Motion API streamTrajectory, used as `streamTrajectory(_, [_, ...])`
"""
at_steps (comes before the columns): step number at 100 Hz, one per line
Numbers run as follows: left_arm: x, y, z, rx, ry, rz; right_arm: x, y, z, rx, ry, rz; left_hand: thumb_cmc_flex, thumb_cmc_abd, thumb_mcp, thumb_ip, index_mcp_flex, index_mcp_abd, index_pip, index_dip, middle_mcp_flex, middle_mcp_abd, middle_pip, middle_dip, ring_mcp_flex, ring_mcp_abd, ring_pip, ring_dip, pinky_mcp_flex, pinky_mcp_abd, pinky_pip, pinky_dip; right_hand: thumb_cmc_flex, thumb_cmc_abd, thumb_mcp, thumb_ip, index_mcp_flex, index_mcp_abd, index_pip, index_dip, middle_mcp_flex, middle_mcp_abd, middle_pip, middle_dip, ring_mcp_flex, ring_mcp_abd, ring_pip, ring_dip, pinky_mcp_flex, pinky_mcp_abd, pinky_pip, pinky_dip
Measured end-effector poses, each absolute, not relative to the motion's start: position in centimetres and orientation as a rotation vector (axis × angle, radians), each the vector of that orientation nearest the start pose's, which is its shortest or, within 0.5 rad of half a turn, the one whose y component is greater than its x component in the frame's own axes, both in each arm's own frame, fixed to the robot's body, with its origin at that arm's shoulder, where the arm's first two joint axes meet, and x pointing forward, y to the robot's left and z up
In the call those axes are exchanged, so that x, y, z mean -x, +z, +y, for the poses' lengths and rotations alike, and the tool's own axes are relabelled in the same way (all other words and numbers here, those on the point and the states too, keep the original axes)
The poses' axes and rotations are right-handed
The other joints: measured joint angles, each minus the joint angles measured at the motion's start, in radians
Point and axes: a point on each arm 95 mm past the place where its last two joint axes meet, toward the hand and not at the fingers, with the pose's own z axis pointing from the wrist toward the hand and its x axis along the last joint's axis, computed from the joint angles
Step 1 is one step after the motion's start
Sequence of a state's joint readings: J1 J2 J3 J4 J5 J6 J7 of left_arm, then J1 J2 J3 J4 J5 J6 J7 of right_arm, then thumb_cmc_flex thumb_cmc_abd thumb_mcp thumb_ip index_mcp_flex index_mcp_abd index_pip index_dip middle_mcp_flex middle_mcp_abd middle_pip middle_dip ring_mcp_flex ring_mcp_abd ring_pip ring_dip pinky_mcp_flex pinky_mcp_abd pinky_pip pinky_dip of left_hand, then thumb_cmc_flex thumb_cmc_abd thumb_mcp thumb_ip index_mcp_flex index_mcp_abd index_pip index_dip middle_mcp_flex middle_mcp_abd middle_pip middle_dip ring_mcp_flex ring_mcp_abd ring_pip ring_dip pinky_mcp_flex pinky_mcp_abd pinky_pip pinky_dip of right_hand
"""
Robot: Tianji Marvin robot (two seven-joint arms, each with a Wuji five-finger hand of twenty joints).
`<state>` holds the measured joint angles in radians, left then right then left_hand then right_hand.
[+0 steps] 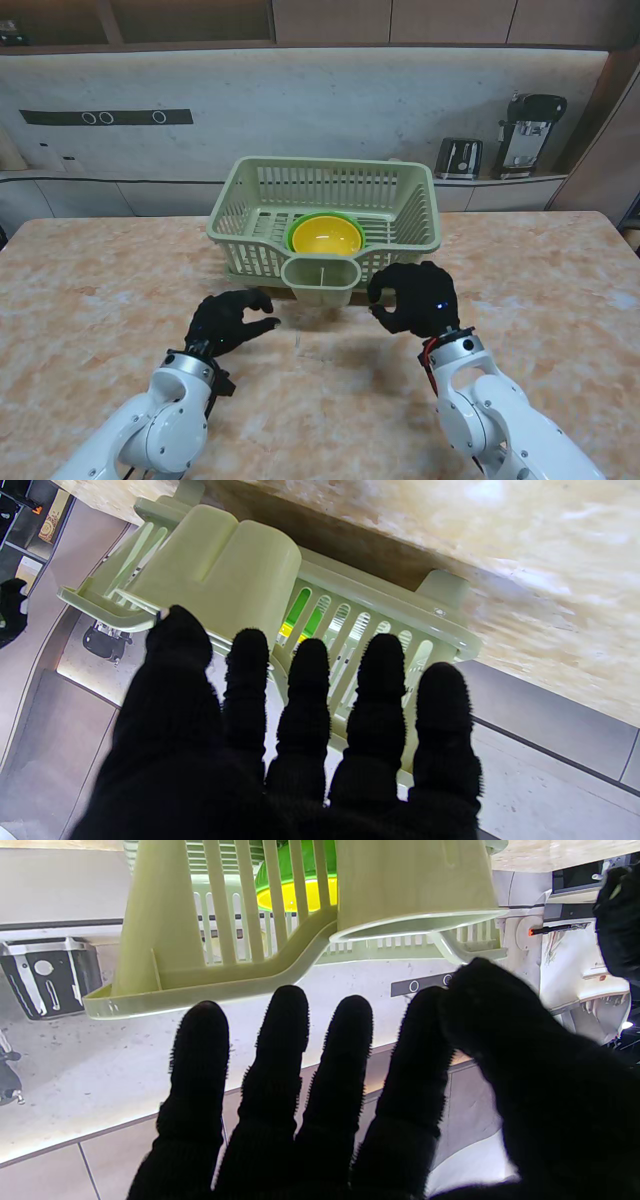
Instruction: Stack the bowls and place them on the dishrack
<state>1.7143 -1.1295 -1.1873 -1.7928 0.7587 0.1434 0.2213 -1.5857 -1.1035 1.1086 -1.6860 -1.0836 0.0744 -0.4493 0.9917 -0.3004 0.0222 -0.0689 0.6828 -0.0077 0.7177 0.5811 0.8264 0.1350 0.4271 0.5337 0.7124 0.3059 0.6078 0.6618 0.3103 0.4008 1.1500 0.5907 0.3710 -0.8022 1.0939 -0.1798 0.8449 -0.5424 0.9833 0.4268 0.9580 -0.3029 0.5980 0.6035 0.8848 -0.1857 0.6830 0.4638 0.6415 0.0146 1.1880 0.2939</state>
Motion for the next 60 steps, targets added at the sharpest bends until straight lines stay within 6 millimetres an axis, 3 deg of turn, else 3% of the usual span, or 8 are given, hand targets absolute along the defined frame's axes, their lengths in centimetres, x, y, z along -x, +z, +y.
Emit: streamTrajectory(60, [-35.33,-30.14,-3.54,1.419,-1.725,1.135,-37.98,-28.86,5.02,-0.911,1.709,1.214,0.000,0.000,0.000,0.000,0.000,0.000,0.000,0.000,0.000,0.000,0.000,0.001,0.000,0.000,0.000,0.000,0.000,0.000,0.000,0.000,0.003,0.014,-0.025,0.000,0.000,0.000,-0.013,0.001,0.000,0.000,-0.012,0.000,0.000,0.000,-0.014,0.001,0.000,0.000,0.000,0.000])
